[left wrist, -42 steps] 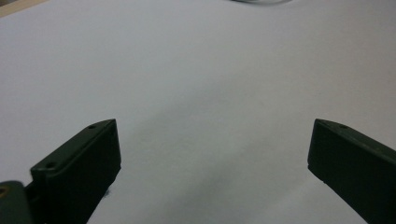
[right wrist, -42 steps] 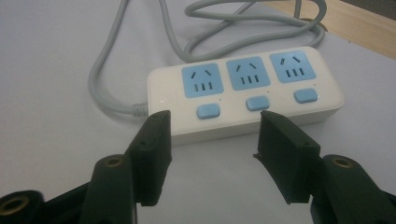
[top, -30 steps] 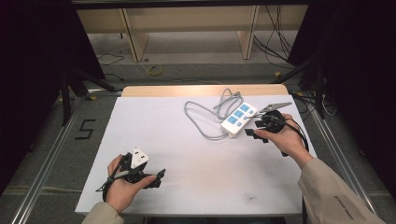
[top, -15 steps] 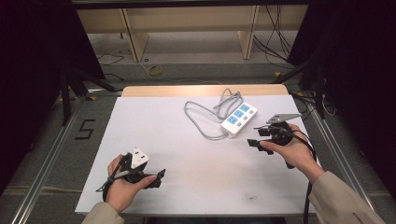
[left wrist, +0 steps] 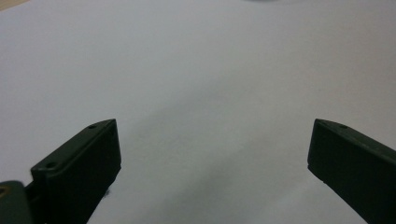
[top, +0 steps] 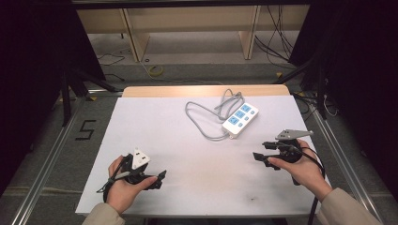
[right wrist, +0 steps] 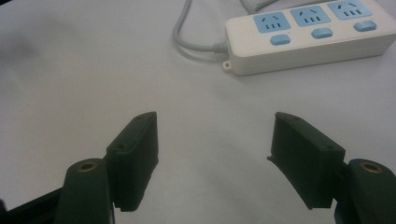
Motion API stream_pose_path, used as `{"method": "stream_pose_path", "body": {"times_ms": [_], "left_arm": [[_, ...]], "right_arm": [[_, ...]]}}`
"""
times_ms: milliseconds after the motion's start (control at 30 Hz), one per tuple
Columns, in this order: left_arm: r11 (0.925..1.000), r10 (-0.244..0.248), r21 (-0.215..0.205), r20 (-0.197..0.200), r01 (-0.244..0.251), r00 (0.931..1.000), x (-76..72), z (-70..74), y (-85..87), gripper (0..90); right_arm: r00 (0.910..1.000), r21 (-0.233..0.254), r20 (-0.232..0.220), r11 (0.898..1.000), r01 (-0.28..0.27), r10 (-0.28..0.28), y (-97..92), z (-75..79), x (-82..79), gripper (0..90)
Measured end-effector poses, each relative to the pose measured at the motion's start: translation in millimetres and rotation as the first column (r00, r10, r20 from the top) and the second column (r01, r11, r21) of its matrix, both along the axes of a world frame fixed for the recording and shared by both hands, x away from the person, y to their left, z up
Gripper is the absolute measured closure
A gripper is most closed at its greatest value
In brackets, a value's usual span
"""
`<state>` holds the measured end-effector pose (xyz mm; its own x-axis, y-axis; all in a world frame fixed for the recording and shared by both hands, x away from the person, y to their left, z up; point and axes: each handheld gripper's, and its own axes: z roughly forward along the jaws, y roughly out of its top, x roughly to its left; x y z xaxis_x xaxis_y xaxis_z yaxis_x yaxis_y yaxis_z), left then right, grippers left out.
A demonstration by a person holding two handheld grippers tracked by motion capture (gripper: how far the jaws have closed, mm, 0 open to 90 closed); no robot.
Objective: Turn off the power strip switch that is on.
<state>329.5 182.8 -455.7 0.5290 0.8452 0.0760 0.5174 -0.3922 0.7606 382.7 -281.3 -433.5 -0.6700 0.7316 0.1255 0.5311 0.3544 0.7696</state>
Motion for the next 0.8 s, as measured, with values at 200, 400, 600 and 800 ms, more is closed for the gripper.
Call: {"method": "stream_pose_path", "body": {"times_ms": [200, 400, 600, 800], "left_arm": [[1.0000, -0.002, 0.000, 0.000, 0.002, 1.0000, -0.4, 0.0, 0.2, 2.2], [1.0000, -0.009, 0.004, -0.003, 0.009, 1.0000, -0.2, 0.2, -0.3, 2.2], [0.9999, -0.011, -0.001, -0.004, 0.011, 0.9999, -0.4, -0.2, -0.5, 2.3], [0.9995, -0.031, -0.001, -0.007, 0.031, 0.9995, -1.4, 0.4, -5.6, 2.4]], "right_arm": [[0.9999, 0.023, 0.010, 1.000, 0.011, -0.011, -8.5, -5.2, -19.0, 32.0], [0.9998, 0.020, 0.016, 1.000, 0.008, -0.008, -12.5, -12.0, -30.8, 31.9], [0.9995, 0.031, 0.031, 0.999, 0.010, -0.011, -13.6, -12.1, -31.4, 31.8], [0.9989, 0.039, 0.042, 0.999, 0.019, -0.021, -15.3, -10.2, -33.4, 31.5]]}}
